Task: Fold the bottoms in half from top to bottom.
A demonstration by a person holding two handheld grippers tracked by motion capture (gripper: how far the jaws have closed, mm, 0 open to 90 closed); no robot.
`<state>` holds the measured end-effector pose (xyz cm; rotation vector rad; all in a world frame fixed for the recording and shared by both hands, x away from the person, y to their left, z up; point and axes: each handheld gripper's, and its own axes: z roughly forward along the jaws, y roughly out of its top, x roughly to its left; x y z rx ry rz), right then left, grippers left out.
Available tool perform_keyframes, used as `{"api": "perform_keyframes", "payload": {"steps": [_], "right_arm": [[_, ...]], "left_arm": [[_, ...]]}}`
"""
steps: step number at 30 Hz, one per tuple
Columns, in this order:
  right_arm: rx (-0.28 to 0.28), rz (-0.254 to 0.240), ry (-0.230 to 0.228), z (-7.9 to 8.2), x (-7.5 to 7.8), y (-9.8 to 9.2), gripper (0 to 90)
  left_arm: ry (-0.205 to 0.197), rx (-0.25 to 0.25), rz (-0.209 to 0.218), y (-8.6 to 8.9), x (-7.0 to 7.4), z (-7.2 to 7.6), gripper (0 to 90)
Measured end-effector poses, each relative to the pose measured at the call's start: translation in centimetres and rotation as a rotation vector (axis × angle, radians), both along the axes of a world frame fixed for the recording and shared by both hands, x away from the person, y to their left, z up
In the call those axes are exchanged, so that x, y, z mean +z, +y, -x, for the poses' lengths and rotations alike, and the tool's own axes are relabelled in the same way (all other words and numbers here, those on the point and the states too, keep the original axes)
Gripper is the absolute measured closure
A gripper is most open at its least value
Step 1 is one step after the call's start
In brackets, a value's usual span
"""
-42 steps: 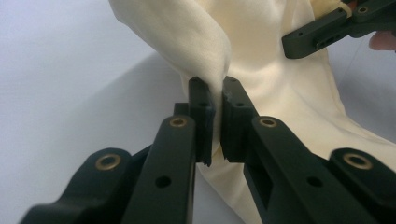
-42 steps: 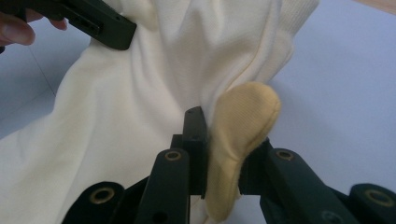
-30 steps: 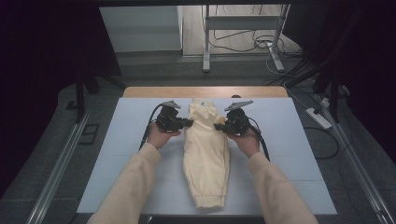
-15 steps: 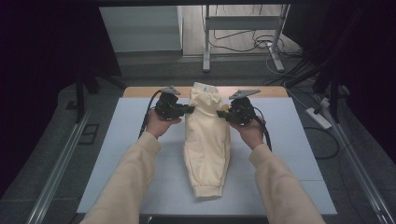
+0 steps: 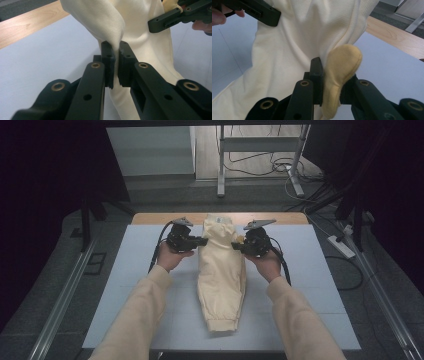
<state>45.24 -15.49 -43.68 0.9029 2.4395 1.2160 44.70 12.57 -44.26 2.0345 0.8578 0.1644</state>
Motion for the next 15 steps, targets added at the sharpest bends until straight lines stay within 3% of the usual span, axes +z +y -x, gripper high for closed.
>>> {"api": "perform_keyframes", "payload": {"steps": [9,15], "right_arm": [[0.007,0.001,-0.004,-0.8,0.1,-0.2,76.2],[-0.003,-0.015,-0.038,-1.3,1.9,-0.5,76.2]], "left_arm": [[0.003,0.012,0.018,0.0,0.0,-0.9,84.1],[-0.032,0.017,0.028,-0.1,1.9,-1.4,84.3]]}}
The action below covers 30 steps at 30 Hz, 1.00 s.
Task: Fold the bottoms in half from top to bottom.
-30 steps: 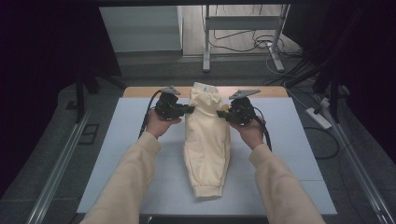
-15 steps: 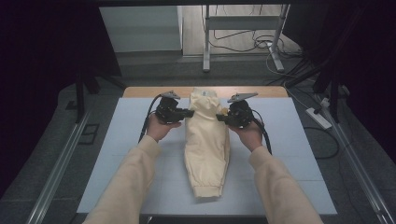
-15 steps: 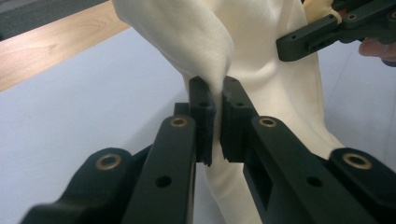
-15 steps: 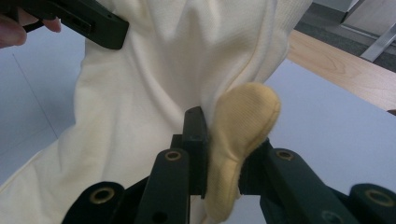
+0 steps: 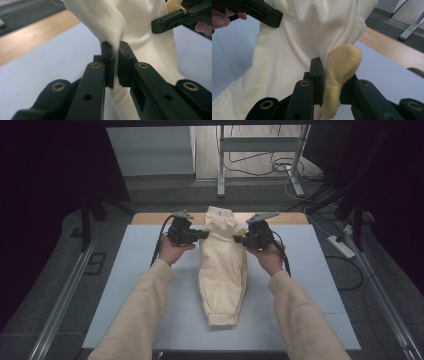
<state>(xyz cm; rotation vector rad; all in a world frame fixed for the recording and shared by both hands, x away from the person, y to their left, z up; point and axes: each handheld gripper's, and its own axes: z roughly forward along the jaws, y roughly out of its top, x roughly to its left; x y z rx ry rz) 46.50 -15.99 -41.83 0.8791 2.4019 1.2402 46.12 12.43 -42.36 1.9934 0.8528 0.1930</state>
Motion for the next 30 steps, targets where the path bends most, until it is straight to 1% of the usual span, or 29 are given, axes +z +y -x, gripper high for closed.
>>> {"api": "perform_keyframes", "payload": {"steps": [1,3,4,7,11,15,18,21,22,23,25,26,28,30], "right_arm": [[-0.004,-0.006,-0.005,0.0,0.3,0.0,76.3],[-0.009,-0.014,-0.018,0.1,1.0,-0.1,76.3],[-0.007,-0.009,-0.023,0.2,1.1,-0.1,76.2],[-0.005,-0.014,-0.012,0.3,0.9,-0.3,76.2],[-0.009,0.0,-0.007,0.2,0.5,-0.1,76.2],[0.0,0.019,-0.019,-0.1,0.6,0.0,76.2],[-0.001,0.017,-0.02,-0.5,0.7,0.0,76.3],[0.001,0.008,-0.029,-1.2,1.2,0.0,76.3],[-0.006,-0.003,-0.03,-1.4,1.5,0.0,76.3],[-0.01,-0.008,-0.034,-1.5,1.8,-0.1,76.3],[-0.019,-0.011,-0.061,-1.7,2.8,0.0,76.3],[-0.023,-0.013,-0.077,-1.7,3.3,0.1,76.3],[-0.029,-0.023,-0.097,-1.7,3.8,0.0,76.3],[-0.028,-0.021,-0.099,-1.5,3.9,0.0,76.2]], "left_arm": [[-0.013,0.001,0.002,0.0,0.5,0.0,84.3],[-0.024,-0.002,-0.003,-0.1,1.0,0.2,84.3],[-0.026,-0.004,-0.007,-0.1,1.1,0.3,84.3],[-0.015,-0.008,-0.014,-0.2,0.8,0.3,84.3],[-0.01,-0.005,-0.026,-0.3,0.5,0.2,84.3],[-0.016,-0.001,-0.034,-0.2,0.6,-0.2,84.3],[-0.021,0.002,-0.036,-0.2,0.8,-0.6,84.3],[-0.03,0.004,-0.038,-0.1,1.6,-1.3,84.3],[-0.037,0.006,-0.036,-0.1,2.0,-1.4,84.3],[-0.05,0.006,-0.039,-0.1,2.6,-1.6,84.3],[-0.081,0.009,-0.04,-0.1,3.6,-1.7,84.3],[-0.089,0.01,-0.036,-0.1,4.0,-1.7,84.3],[-0.101,0.012,-0.032,-0.1,4.3,-1.6,84.3],[-0.096,0.009,-0.041,-0.1,4.1,-1.5,84.3]]}}
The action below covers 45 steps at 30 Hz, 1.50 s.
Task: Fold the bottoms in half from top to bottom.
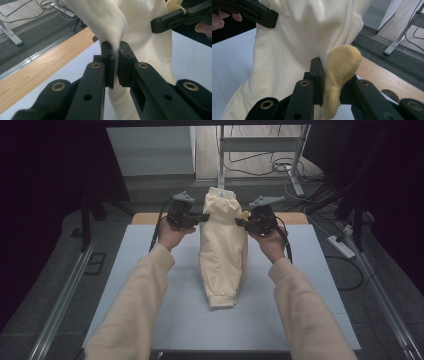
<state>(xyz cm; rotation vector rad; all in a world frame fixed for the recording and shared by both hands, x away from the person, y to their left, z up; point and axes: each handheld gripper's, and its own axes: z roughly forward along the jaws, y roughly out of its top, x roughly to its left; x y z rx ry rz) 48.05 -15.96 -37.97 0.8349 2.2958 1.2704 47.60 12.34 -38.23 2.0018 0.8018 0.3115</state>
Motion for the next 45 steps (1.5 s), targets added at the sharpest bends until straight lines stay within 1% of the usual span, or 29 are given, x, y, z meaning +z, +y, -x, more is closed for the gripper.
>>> {"api": "perform_keyframes", "payload": {"steps": [10,11,17,27,31,35,40,45], "right_arm": [[0.0,0.008,0.04,0.2,-1.9,-0.1,76.2],[0.002,0.004,0.041,0.2,-2.1,-0.1,76.1],[0.009,0.014,0.052,0.3,-2.9,0.1,75.9],[0.016,0.022,0.071,0.7,-4.2,-0.3,75.4],[0.027,0.026,0.074,1.0,-4.9,-0.5,75.4],[0.021,0.023,0.092,1.1,-5.6,-0.8,75.3],[0.024,0.02,0.097,1.4,-6.0,-0.9,75.3],[0.025,0.011,0.101,1.7,-6.3,-1.0,75.3]], "left_arm": [[0.029,-0.003,-0.006,-0.2,-1.8,0.5,84.2],[0.031,-0.003,-0.005,-0.2,-2.0,0.5,84.3],[0.044,-0.007,0.002,0.0,-3.1,0.6,84.2],[0.055,-0.023,0.009,-0.2,-4.6,1.2,84.1],[0.063,-0.029,0.002,-0.4,-5.1,1.4,84.0],[0.072,-0.036,0.002,-0.7,-5.8,1.6,84.0],[0.078,-0.039,0.005,-0.7,-6.1,1.8,84.0],[0.076,-0.042,-0.003,-0.8,-6.3,2.4,84.0]]}}
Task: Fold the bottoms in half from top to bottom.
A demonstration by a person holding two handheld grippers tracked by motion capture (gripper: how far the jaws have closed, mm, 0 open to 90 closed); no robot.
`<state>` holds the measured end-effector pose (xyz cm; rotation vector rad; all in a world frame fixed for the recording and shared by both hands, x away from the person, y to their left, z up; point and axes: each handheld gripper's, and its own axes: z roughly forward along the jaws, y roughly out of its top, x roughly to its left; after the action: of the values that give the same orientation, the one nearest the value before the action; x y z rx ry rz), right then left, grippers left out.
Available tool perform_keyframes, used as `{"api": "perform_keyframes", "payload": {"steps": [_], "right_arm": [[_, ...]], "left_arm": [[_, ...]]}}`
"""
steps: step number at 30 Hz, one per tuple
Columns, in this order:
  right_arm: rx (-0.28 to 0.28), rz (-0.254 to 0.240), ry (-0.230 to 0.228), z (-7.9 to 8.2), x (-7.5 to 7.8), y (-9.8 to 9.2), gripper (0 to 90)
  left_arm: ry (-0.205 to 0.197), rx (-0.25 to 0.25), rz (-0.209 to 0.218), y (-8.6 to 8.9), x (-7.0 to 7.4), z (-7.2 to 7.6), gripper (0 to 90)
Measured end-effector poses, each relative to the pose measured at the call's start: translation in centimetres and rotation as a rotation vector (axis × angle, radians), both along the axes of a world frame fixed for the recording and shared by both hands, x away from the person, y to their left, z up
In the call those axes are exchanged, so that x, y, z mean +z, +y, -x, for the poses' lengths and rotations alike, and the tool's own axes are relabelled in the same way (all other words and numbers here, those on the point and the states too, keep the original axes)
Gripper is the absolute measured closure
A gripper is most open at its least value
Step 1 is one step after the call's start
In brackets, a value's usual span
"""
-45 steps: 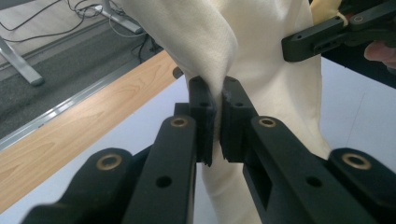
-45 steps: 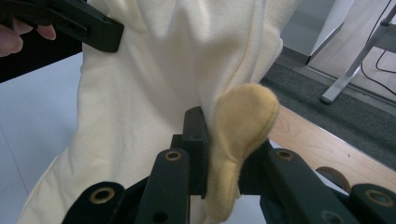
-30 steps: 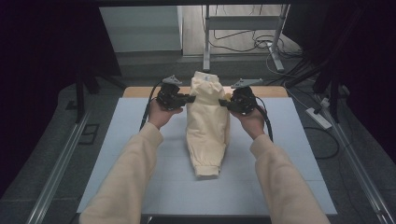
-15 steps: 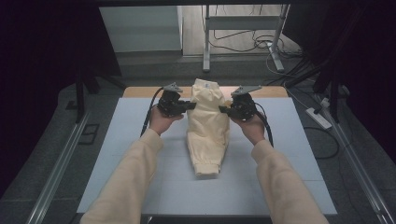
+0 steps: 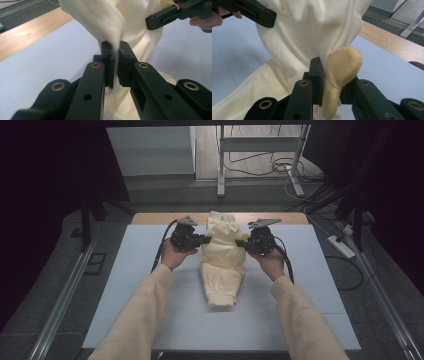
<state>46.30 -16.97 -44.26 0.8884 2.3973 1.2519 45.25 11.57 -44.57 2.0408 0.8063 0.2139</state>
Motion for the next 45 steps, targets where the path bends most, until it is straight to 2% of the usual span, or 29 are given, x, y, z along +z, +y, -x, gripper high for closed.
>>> {"api": "perform_keyframes", "payload": {"steps": [10,17,28,36,45], "right_arm": [[0.006,0.0,0.007,1.0,-0.6,0.0,75.2],[0.009,0.001,0.012,1.7,-1.1,-0.1,74.9],[0.025,0.006,0.015,1.9,-1.8,-0.2,74.8],[0.045,0.021,0.013,2.7,-2.3,-0.1,74.1],[0.04,0.026,0.013,3.2,-2.8,-0.3,73.9]], "left_arm": [[0.001,-0.002,0.003,0.0,-0.9,1.2,83.9],[-0.004,-0.003,-0.015,-0.1,-1.2,1.9,83.8],[0.002,-0.009,-0.019,-0.2,-1.9,2.3,83.5],[0.014,-0.014,-0.019,-0.1,-2.5,2.9,83.3],[0.012,-0.021,-0.023,-0.4,-2.7,3.3,83.0]]}}
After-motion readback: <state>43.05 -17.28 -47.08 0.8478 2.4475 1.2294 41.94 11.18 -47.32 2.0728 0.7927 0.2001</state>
